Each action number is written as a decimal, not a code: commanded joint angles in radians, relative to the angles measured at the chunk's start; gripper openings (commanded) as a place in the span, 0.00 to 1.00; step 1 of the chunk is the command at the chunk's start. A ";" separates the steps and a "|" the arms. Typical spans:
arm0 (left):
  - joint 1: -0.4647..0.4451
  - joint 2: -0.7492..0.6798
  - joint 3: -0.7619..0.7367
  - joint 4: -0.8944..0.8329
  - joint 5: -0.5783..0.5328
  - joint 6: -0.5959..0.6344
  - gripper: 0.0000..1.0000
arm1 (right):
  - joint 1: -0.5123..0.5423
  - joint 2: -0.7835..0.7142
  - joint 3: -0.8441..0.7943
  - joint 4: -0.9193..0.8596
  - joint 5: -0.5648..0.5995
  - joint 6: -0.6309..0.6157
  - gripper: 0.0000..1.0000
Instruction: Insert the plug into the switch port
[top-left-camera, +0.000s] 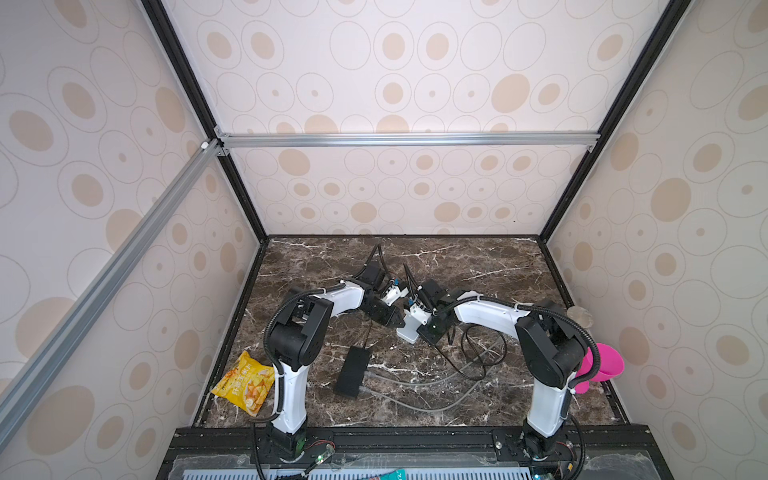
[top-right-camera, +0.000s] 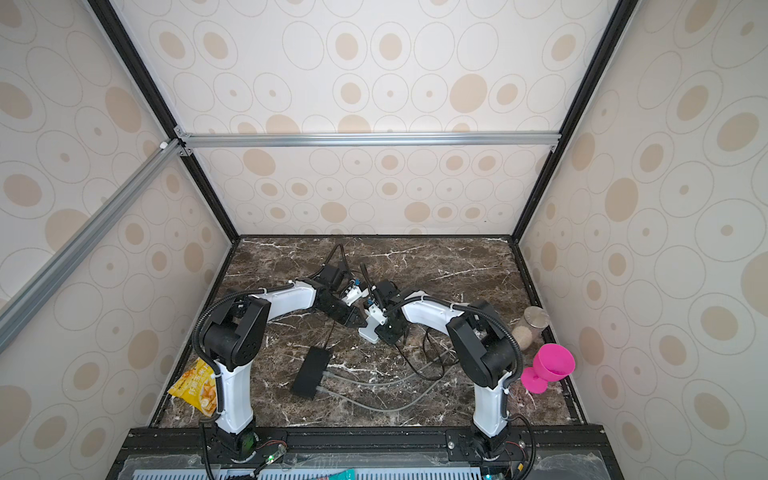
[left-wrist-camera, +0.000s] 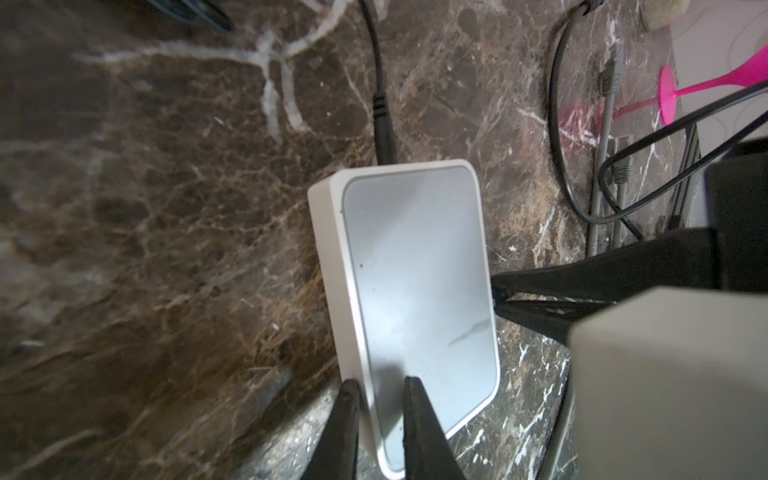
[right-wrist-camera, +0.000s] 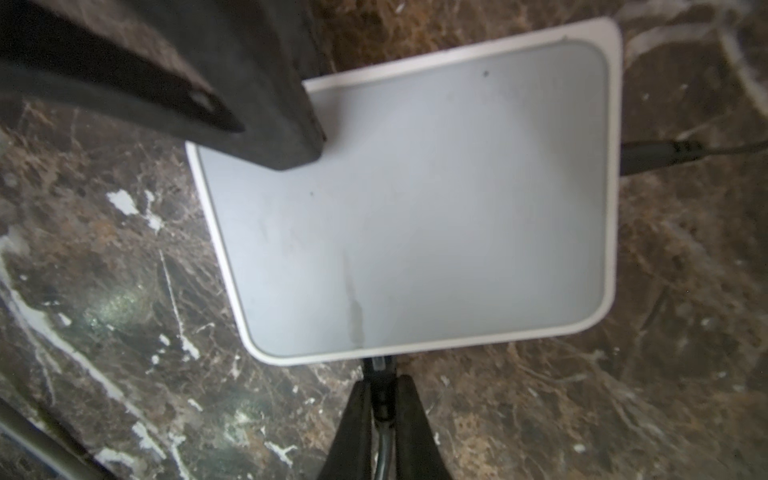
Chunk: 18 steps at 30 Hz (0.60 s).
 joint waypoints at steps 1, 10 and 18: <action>-0.047 0.094 -0.048 -0.110 -0.122 0.039 0.19 | 0.018 0.004 0.047 0.108 0.015 -0.001 0.12; -0.048 0.097 -0.043 -0.115 -0.132 0.039 0.19 | 0.018 -0.099 -0.016 0.096 0.046 -0.021 0.33; -0.048 0.099 -0.043 -0.116 -0.142 0.036 0.19 | 0.018 -0.150 -0.141 0.084 0.054 -0.003 0.40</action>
